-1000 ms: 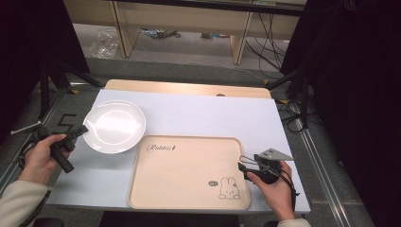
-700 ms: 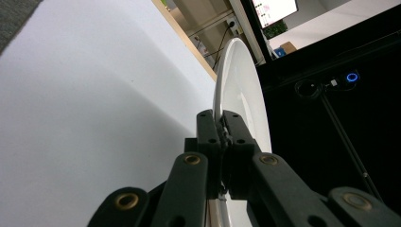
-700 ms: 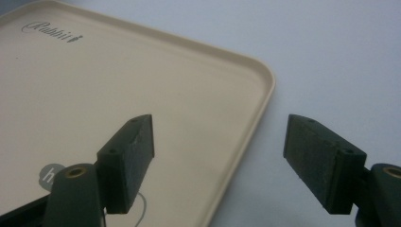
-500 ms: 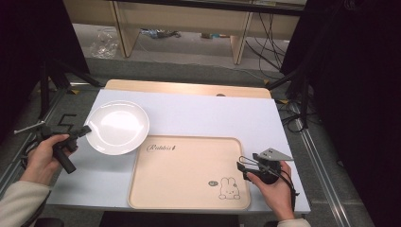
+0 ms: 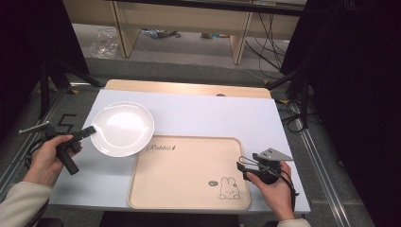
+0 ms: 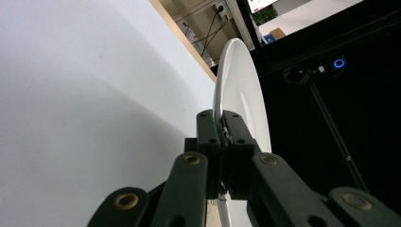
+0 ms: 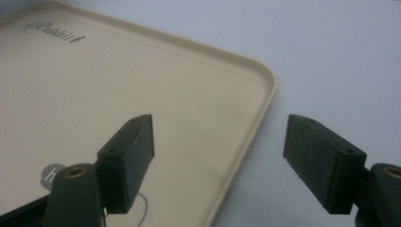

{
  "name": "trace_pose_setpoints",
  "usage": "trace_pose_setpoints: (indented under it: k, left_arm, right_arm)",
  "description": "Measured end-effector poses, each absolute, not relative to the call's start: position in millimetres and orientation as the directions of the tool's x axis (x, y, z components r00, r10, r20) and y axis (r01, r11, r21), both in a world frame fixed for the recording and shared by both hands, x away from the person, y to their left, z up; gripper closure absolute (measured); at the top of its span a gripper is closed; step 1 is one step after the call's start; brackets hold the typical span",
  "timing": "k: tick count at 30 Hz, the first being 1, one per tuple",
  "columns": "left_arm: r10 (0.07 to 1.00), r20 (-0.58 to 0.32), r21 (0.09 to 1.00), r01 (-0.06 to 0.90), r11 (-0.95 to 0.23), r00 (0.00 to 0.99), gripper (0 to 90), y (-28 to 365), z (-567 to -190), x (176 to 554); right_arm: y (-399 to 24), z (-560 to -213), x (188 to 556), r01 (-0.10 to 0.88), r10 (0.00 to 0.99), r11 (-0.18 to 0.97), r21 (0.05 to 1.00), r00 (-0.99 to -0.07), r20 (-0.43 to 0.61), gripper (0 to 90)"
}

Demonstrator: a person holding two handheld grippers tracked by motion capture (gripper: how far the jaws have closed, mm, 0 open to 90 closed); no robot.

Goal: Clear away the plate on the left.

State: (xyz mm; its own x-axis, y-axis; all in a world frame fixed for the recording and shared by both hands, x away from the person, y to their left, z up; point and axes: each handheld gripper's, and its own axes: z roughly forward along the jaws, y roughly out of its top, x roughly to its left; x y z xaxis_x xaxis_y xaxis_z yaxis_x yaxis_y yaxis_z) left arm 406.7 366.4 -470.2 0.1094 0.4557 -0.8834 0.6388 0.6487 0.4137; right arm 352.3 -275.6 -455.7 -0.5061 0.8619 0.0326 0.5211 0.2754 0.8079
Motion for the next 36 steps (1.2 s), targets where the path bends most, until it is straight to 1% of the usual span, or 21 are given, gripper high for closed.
trace_pose_setpoints:
  k: [2, 4, 16, 18, 20, 23, 26, 29, 31, 36]
  left_arm:
    - [0.454, -0.885, 0.410, 0.641, 0.649, 0.106, 87.0, 365, -469, 406]
    - [0.460, -0.881, 0.415, 0.645, 0.642, 0.110, 86.9, 363, -469, 406]
    - [0.454, -0.882, 0.416, 0.661, 0.624, 0.126, 86.9, 356, -468, 405]
    - [0.451, -0.882, 0.418, 0.662, 0.622, 0.132, 87.0, 355, -467, 405]
    - [0.447, -0.884, 0.417, 0.660, 0.625, 0.135, 86.9, 354, -466, 404]
    - [0.441, -0.887, 0.414, 0.664, 0.623, 0.139, 86.9, 352, -466, 404]
    - [0.443, -0.886, 0.413, 0.670, 0.616, 0.139, 86.9, 350, -466, 404]
    - [0.441, -0.886, 0.414, 0.674, 0.612, 0.143, 86.9, 348, -466, 404]
    - [0.439, -0.887, 0.413, 0.676, 0.610, 0.146, 86.9, 347, -465, 403]
    - [0.428, -0.891, 0.409, 0.683, 0.604, 0.155, 86.9, 343, -465, 402]
  right_arm:
    - [-275, -456, 353, 0.528, 0.858, 0.271, 0.805, -0.511, 0.047, 26.3]
    - [-276, -456, 352, 0.521, 0.862, 0.276, 0.808, -0.506, 0.032, 26.3]
    - [-275, -457, 353, 0.517, 0.861, 0.266, 0.814, -0.507, 0.041, 26.3]
    - [-276, -456, 353, 0.532, 0.856, 0.273, 0.802, -0.514, 0.049, 26.3]
    - [-276, -456, 353, 0.523, 0.864, 0.274, 0.807, -0.502, 0.032, 26.3]
    - [-274, -457, 352, 0.531, 0.866, 0.256, 0.808, -0.498, 0.053, 26.3]
    - [-274, -456, 351, 0.533, 0.872, 0.262, 0.805, -0.489, 0.039, 26.3]
    - [-274, -458, 352, 0.524, 0.867, 0.249, 0.814, -0.496, 0.054, 26.3]
    - [-274, -456, 351, 0.531, 0.871, 0.262, 0.806, -0.490, 0.040, 26.3]
    - [-274, -457, 352, 0.529, 0.868, 0.259, 0.808, -0.495, 0.045, 26.3]
